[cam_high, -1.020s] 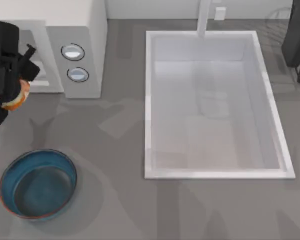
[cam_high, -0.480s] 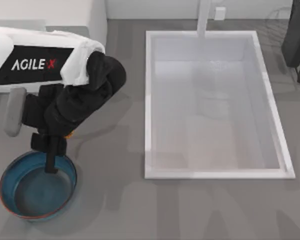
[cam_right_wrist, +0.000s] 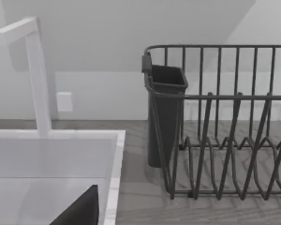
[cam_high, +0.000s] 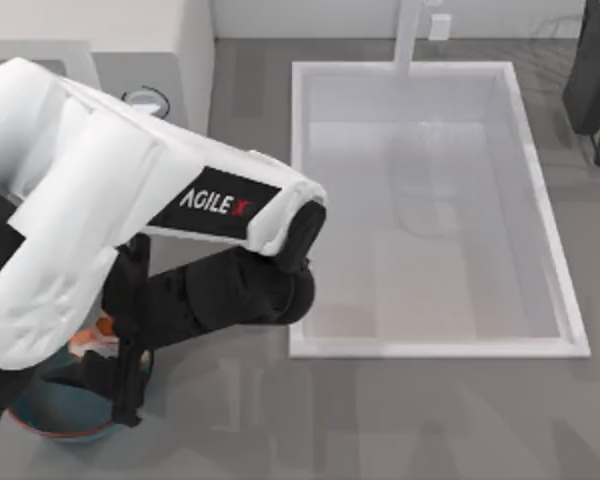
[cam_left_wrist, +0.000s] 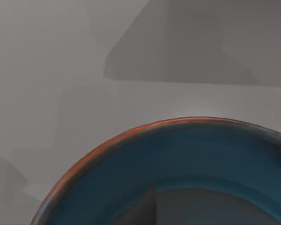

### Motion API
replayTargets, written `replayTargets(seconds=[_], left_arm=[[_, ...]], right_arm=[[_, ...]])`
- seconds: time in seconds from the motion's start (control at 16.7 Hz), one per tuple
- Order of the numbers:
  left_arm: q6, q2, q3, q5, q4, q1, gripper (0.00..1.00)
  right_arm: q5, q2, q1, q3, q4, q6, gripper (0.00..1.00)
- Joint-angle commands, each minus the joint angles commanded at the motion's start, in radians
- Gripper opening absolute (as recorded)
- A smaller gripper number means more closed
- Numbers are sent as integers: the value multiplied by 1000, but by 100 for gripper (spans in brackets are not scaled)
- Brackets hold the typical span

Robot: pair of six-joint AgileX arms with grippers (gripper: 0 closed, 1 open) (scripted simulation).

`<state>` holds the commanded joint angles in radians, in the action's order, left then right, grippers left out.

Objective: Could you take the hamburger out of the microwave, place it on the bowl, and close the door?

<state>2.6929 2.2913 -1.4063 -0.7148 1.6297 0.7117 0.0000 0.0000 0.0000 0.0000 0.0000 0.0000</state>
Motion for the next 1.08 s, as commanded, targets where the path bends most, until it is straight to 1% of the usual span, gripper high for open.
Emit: replayTargets(seconds=[0.12, 0.42, 0.54, 0.78, 1.08], left_arm=[[23, 11, 0, -8, 22, 10, 0], [18, 6, 1, -10, 16, 3, 0], [4, 6, 35, -24, -22, -14, 0], [-34, 9, 130, -65, -149, -61, 0], [-40, 9, 145, -72, -164, -69, 0]], right_arm=[[0, 0, 0, 0, 0, 0, 100], [0, 0, 0, 0, 0, 0, 100], [0, 0, 0, 0, 0, 0, 100], [0, 0, 0, 0, 0, 0, 100], [0, 0, 0, 0, 0, 0, 100]])
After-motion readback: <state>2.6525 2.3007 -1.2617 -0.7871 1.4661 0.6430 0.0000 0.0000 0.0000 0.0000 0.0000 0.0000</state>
